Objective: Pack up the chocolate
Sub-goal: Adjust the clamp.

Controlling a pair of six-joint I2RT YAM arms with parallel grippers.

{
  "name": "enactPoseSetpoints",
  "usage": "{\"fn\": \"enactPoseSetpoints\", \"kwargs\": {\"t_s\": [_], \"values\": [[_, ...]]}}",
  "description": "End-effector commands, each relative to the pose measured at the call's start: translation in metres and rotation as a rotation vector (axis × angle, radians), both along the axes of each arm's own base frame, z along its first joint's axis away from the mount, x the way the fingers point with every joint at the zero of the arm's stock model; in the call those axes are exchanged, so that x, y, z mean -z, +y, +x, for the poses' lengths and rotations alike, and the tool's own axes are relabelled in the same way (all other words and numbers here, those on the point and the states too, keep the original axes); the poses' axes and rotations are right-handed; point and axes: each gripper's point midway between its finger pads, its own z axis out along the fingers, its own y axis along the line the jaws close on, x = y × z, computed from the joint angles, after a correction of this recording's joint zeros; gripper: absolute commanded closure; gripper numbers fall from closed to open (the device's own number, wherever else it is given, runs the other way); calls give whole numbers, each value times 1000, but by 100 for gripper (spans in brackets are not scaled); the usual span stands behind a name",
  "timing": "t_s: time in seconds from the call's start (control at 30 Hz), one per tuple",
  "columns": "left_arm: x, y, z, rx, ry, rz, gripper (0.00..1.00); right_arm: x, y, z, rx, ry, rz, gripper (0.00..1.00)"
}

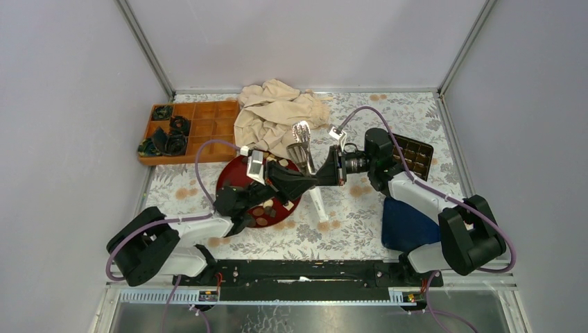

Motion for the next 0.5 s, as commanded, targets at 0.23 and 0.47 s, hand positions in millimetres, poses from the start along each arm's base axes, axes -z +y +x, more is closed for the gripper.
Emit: {"fn": "enactPoseSetpoints", "kwargs": {"t_s": [0.23,0.47], "values": [[-26,7,1,47,-76,-67,100,-28,-7,-4,-32,-155,60,100],[-24,11,5,51,-53,-67,100,-28,-9,-3,-27,-187,41,80]]}}
